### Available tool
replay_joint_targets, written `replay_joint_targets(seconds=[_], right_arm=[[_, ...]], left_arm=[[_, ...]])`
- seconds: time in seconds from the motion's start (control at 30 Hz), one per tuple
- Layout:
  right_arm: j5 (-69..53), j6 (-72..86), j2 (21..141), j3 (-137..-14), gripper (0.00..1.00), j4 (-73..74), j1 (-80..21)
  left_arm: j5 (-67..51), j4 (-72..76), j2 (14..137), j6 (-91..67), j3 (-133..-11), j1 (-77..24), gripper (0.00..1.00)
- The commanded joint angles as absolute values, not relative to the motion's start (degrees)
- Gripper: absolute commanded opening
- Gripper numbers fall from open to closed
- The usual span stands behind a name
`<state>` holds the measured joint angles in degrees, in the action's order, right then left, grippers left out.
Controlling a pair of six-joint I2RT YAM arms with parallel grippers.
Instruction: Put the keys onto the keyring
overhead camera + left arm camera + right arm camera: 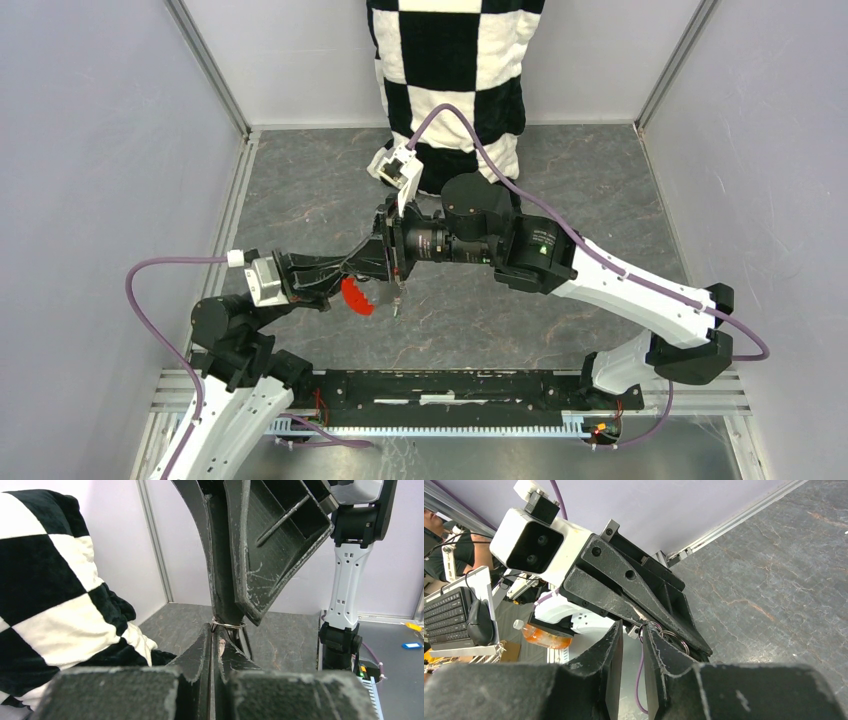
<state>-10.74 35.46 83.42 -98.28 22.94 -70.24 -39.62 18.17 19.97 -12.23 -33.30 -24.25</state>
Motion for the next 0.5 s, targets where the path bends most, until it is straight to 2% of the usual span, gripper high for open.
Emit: replay_joint_targets(seconds=[0.0, 0.47], right_arm=[[-11.6, 34.6, 82.7, -101.3, 0.26, 22.3, -70.2], [-10.3, 33.4, 84.2, -104.7, 0.3, 27.8, -70.1]], left_arm=[[-40.5, 21.0, 19.3, -14.9, -33.4, -24.5, 0.02], [-39.1, 22.2, 20.4, -15.7, -34.1, -24.5, 0.02]])
